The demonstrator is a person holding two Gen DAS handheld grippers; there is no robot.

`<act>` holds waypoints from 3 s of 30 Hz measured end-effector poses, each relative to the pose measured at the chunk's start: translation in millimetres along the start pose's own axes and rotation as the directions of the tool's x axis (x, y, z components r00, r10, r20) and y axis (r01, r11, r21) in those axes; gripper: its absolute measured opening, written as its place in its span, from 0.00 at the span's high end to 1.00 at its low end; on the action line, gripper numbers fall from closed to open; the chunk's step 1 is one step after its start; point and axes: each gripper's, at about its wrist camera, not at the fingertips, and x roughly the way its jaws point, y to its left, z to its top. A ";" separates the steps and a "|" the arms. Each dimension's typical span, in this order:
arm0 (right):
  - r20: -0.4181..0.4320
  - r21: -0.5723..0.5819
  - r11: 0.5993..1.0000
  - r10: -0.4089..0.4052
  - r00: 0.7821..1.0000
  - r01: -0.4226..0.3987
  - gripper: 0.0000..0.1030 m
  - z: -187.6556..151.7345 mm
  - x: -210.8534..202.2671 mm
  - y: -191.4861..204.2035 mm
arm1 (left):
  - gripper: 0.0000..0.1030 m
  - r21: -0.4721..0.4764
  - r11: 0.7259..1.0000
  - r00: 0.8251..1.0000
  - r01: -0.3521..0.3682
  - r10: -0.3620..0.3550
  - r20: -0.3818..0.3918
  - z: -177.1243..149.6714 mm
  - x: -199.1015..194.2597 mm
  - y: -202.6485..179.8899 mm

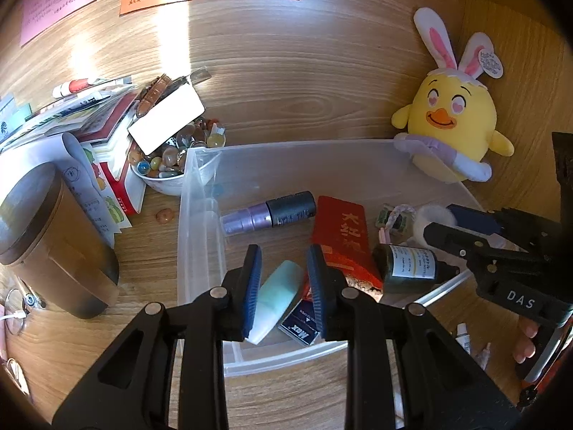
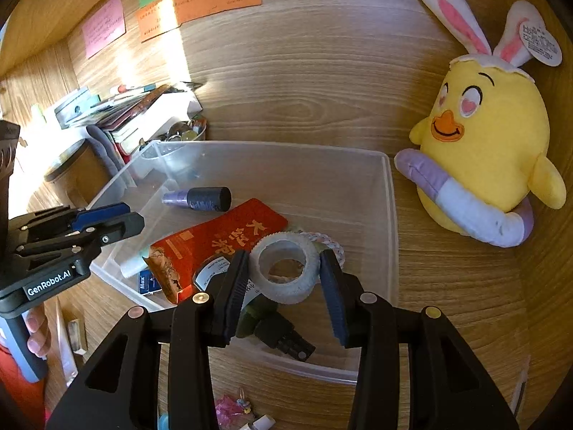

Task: Organize objects
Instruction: 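Open the left tool dropping the blue tube while the right tool releases the tape roll, then move both open tools back toward the items lying on the desk, then grasp the large white tube with the left tool while the right tool grasps the white pen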

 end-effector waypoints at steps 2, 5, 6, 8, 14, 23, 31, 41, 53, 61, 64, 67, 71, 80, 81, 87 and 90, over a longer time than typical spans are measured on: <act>0.004 -0.007 1.000 -0.006 1.000 0.006 0.55 -0.5 -2.1 1.5 | 0.71 0.002 1.000 1.000 0.005 -0.005 0.003 -0.5 -2.6 -0.9; 0.022 -0.024 0.999 -0.023 1.000 0.023 0.49 0.1 -8.2 4.7 | 0.62 0.011 1.000 1.000 0.004 -0.004 0.022 -1.1 -11.4 -3.9; 0.028 -0.028 0.999 -0.028 0.999 0.029 0.47 0.0 -10.6 5.8 | 0.56 0.019 1.000 0.999 0.002 -0.003 0.036 -1.4 -16.6 -5.6; 0.041 -0.036 0.999 -0.034 0.999 0.035 0.44 0.3 -16.8 8.3 | 0.42 0.026 1.000 0.998 -0.008 0.006 0.058 -2.0 -25.1 -7.8; 0.068 -0.037 0.999 -0.025 0.997 0.027 0.33 -3.5 -36.1 11.9 | 0.28 0.035 0.999 0.992 -0.041 0.036 0.124 -7.4 -55.4 -7.3; 0.099 -0.031 0.999 -0.035 0.994 0.039 0.30 -25.6 -67.3 9.5 | 0.24 0.017 0.998 0.991 -0.055 0.052 0.121 -30.5 -82.5 7.5; 0.086 -0.002 0.999 -0.046 0.995 0.046 0.29 -54.5 -82.0 5.3 | 0.24 -0.012 0.996 0.994 -0.092 0.092 0.050 -71.1 -93.3 24.3; 0.052 0.003 0.996 -0.095 0.994 0.094 0.29 -99.3 -90.1 12.2 | 0.24 -0.058 0.995 0.996 -0.076 0.073 -0.054 -128.5 -91.1 5.7; -0.021 0.069 0.998 0.000 1.000 0.002 0.28 -143.6 -88.5 21.7 | 0.26 -0.037 0.990 0.986 -0.134 0.129 -0.102 -152.9 -85.3 -7.7; -0.041 0.074 0.997 0.018 0.999 -0.014 0.28 -149.5 -78.3 35.1 | 0.26 0.035 0.977 0.967 -0.211 0.214 -0.137 -173.5 -100.5 4.0; -0.033 0.064 0.998 0.006 0.999 -0.004 0.28 -149.3 -76.7 39.3 | 0.26 0.034 0.975 0.964 -0.222 0.224 -0.140 -179.4 -106.7 10.1; -0.024 0.051 0.999 -0.010 1.000 0.011 0.37 -149.5 -75.6 44.0 | 0.30 0.018 0.977 0.967 -0.214 0.215 -0.140 -184.7 -111.3 16.1; -0.024 0.041 0.999 -0.001 1.000 0.002 0.51 -149.4 -76.6 44.3 | 0.55 0.018 0.983 0.973 -0.180 0.181 -0.141 -188.7 -118.2 18.2; -0.031 0.079 0.996 0.032 0.999 -0.029 0.73 -150.9 -82.6 29.1 | 0.79 0.042 0.979 0.975 -0.197 0.201 -0.099 -192.2 -121.2 17.3; -0.032 0.077 0.997 0.027 0.999 -0.024 0.74 -151.3 -84.1 27.7 | 0.79 0.040 0.978 0.973 -0.205 0.208 -0.096 -191.6 -120.9 19.7; -0.039 0.066 0.996 -0.057 0.998 0.059 0.76 -153.1 -91.7 16.8 | 0.79 -0.017 0.971 0.969 -0.238 0.236 -0.078 -188.2 -117.8 39.1; -0.052 0.082 0.994 -0.072 0.996 0.076 0.76 -152.3 -93.1 8.7 | 0.79 -0.043 0.969 0.968 -0.244 0.241 -0.072 -186.7 -116.9 46.1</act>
